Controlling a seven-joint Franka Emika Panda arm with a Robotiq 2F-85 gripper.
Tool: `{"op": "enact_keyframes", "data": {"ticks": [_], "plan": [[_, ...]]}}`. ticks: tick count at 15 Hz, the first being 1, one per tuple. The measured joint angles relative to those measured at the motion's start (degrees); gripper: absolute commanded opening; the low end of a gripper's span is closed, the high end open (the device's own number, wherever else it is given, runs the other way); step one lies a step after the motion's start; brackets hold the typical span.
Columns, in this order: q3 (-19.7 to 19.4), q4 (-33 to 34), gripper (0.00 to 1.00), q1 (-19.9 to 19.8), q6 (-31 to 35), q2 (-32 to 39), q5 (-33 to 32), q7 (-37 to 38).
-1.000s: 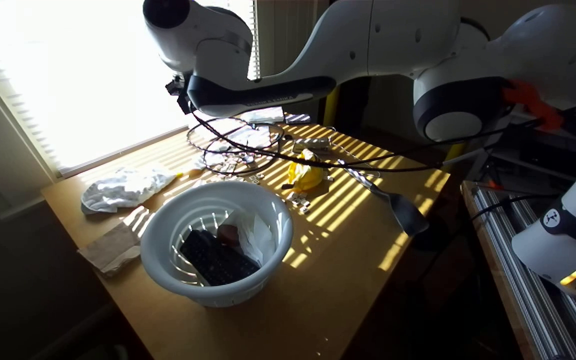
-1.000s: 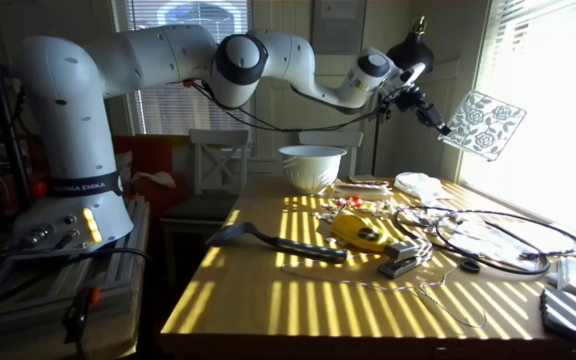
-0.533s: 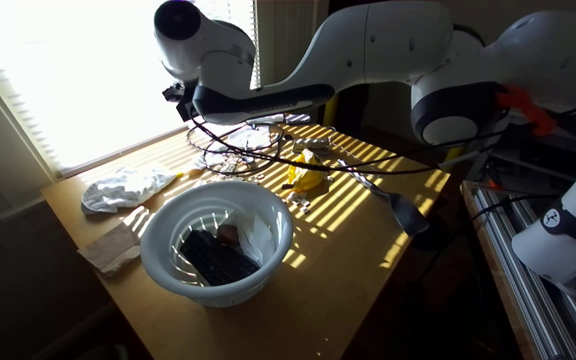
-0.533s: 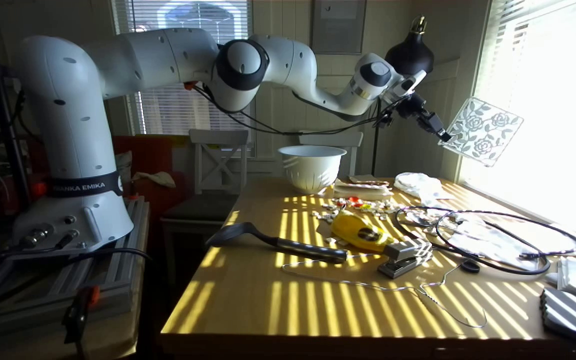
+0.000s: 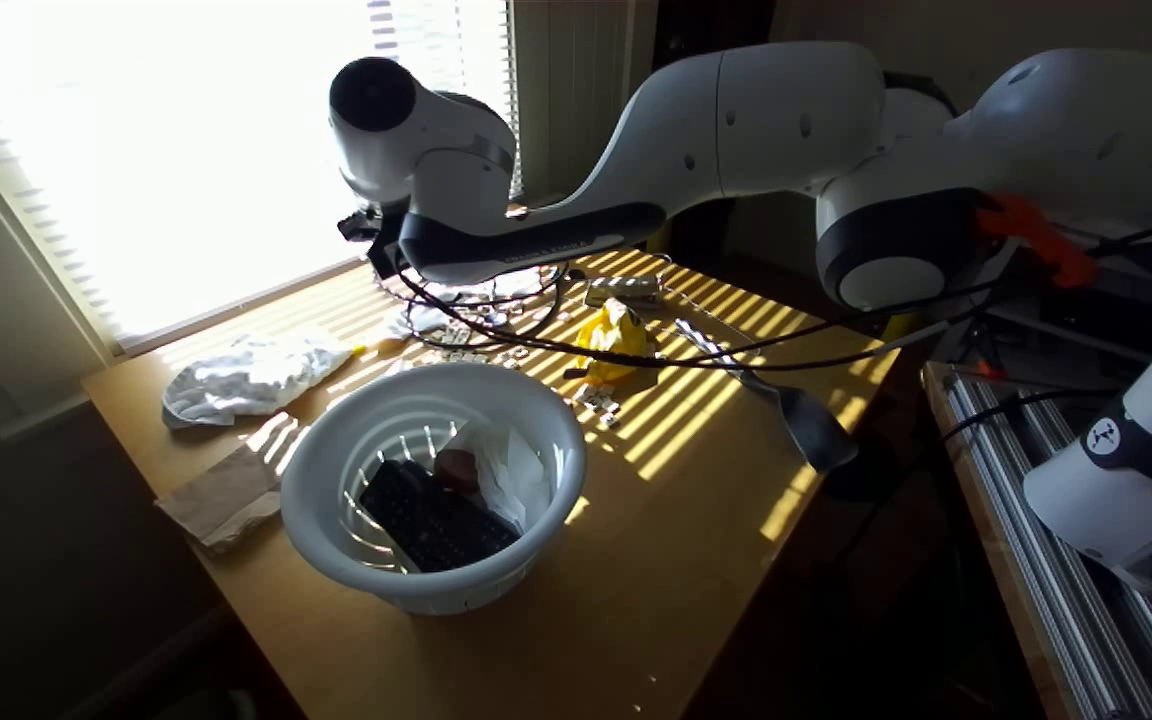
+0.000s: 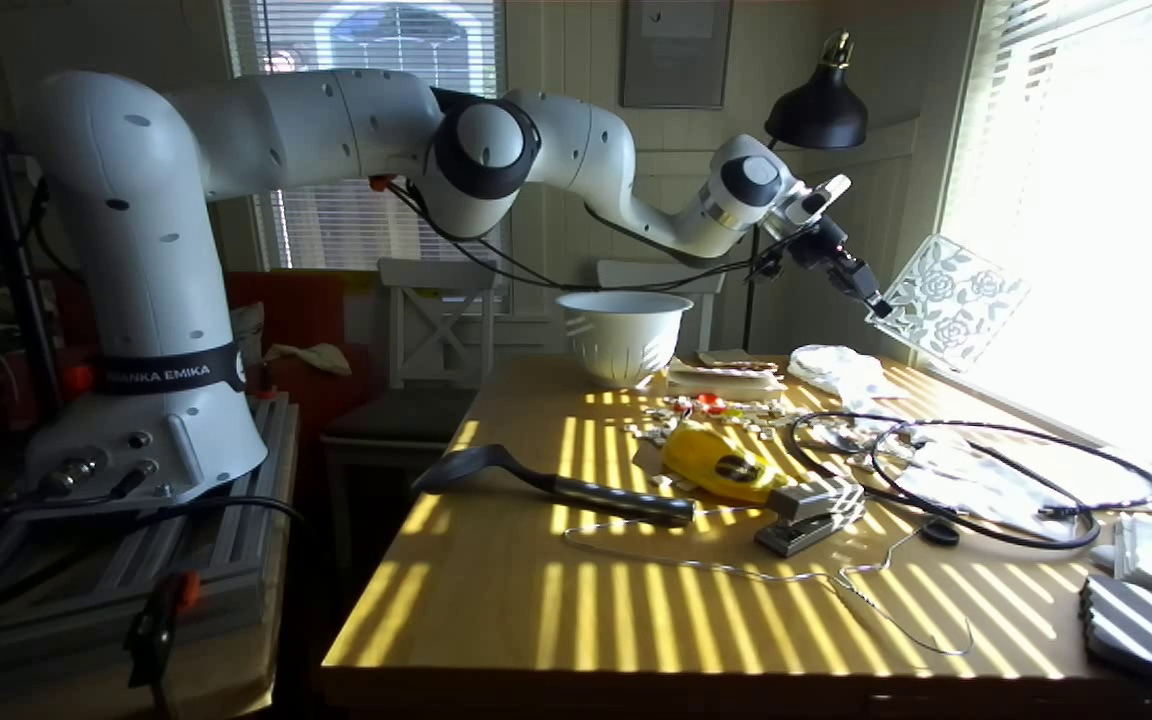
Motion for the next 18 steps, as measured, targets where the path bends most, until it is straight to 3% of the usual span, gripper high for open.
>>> {"op": "enact_keyframes", "data": {"ticks": [4,7,12,14,18], "plan": [[-4.7,0.0,0.01,3.6,-0.8,1.2,-2.3,5.8],[-5.6,0.0,0.01,5.3,-1.0,1.9,-2.8,8.7],[-5.6,0.0,0.01,3.5,2.0,2.2,-2.7,15.3],[-5.1,-0.4,0.01,1.6,6.0,2.3,-2.6,16.0],[-3.9,-0.5,0.01,-4.6,23.1,5.3,-2.6,14.0]]}}
